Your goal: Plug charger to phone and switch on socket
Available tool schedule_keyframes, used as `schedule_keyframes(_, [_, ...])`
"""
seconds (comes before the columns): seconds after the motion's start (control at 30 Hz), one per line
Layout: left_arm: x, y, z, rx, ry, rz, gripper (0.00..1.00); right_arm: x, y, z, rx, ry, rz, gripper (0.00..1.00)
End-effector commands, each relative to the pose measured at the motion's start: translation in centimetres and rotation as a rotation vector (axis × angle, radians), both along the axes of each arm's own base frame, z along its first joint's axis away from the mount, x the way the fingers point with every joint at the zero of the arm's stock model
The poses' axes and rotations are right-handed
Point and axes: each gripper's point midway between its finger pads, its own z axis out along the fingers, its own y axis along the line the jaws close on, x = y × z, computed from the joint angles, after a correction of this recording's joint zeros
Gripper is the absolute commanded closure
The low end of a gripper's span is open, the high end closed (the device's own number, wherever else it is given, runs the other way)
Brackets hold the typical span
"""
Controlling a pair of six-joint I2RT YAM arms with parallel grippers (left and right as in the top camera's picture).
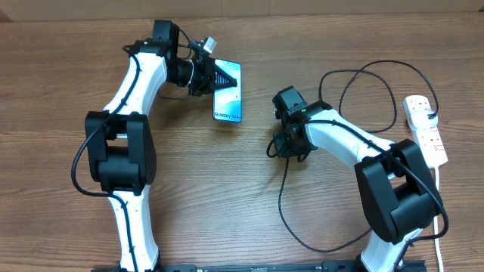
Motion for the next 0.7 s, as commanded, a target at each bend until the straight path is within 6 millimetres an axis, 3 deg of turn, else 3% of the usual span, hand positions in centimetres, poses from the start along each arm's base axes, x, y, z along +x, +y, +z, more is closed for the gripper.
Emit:
schedule_keyframes(0.0, [-0.11,-0.47,1.34,-0.029,-0.038,-0.022,0.96,-1.22,-0.58,-1.52,-0.020,0.047,-0.002,0.79])
schedule_keyframes(0.43, [-0.10,-0.47,1.34,-0.029,-0.038,-0.022,0.96,-1.16,-0.54,-1.51,-0.019,0.044,-0.002,0.80])
schedule_keyframes(0.67, [-0.10,-0.47,1.33,-0.028,-0.039,-0.022,0.96,-1.03,-0.56,-1.51,-0.021,0.038,-0.002,0.90])
